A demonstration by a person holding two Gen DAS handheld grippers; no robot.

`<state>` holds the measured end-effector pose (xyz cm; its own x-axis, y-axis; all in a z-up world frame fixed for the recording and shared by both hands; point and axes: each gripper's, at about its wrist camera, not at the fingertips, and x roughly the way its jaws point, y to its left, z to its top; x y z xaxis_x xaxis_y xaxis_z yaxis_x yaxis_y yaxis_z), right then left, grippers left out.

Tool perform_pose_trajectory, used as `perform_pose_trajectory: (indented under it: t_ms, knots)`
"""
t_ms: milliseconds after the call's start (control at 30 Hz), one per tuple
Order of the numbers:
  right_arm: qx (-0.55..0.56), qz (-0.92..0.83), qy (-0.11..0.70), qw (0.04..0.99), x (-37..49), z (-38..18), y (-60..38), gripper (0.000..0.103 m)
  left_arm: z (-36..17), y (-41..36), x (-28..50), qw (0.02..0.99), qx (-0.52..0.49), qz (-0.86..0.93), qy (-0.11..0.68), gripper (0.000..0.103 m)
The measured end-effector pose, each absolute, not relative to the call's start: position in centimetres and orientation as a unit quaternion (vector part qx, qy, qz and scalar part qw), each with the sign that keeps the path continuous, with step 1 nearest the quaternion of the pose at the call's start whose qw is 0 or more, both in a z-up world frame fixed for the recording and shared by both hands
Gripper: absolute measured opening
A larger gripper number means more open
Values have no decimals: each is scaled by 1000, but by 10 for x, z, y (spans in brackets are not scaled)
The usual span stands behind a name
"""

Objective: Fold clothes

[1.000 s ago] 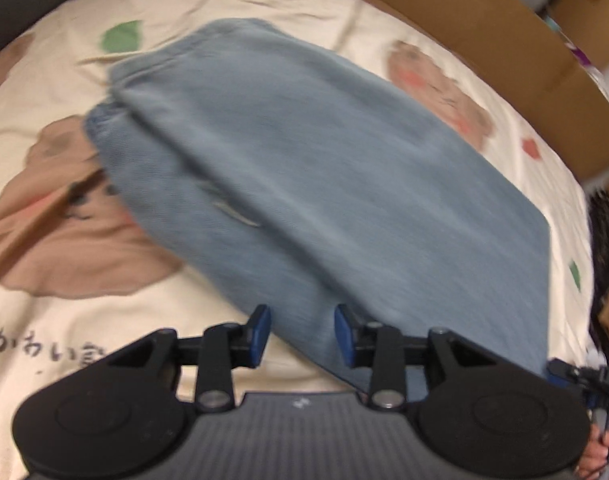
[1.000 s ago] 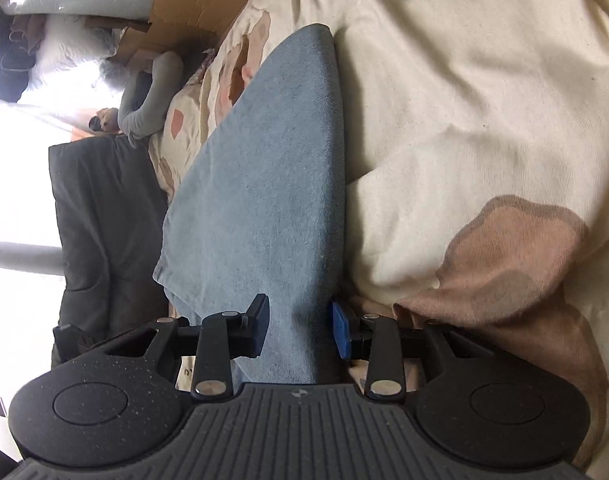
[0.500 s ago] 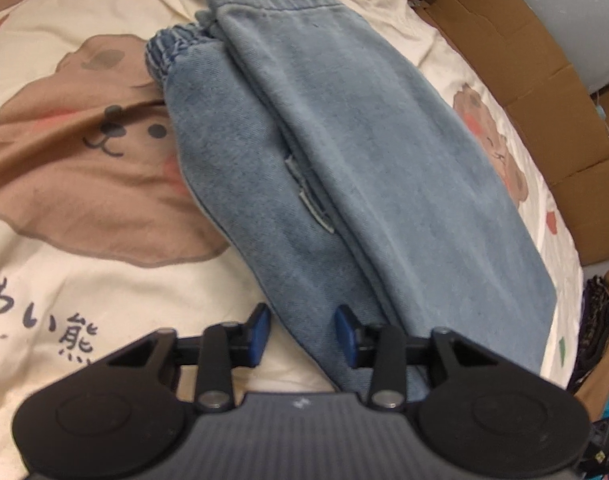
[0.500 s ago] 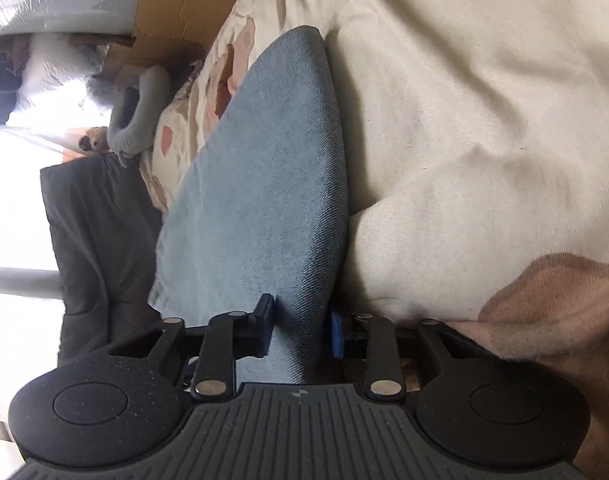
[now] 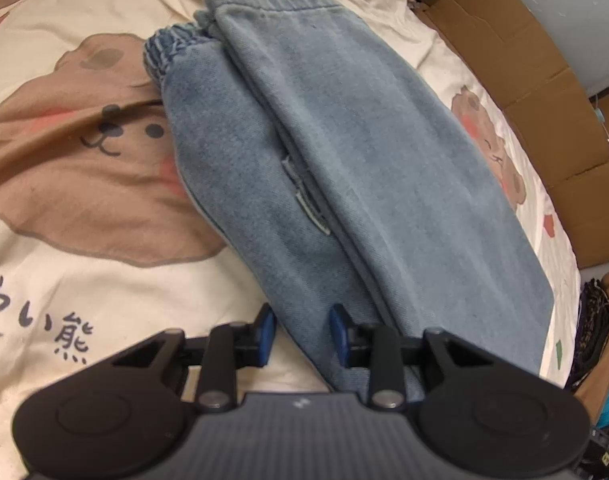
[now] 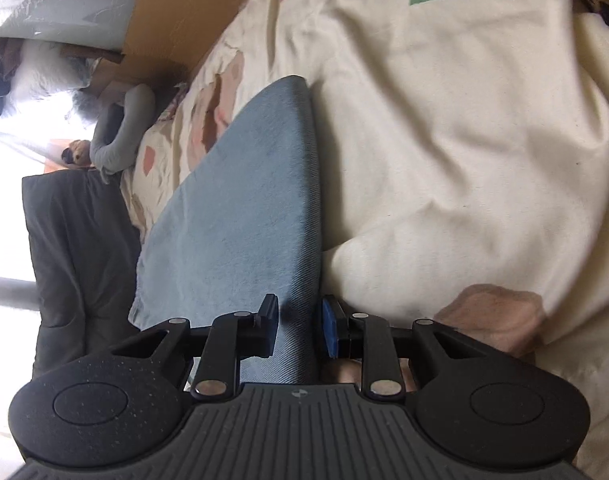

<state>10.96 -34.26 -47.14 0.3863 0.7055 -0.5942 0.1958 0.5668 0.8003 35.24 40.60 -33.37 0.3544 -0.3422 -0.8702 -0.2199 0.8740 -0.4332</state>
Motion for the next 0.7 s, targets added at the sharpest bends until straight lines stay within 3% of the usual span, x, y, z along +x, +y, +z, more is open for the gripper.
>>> perform_pose_trajectory:
  t_ms: [100,700]
  knots:
    - [436,179,527,708,117,-478,-337,36,-334,407,352,784,-248,-40,567,33]
    - [475,218,542,658,97,-497,-319,33,-333,418,345,779,-265,-45,567,33]
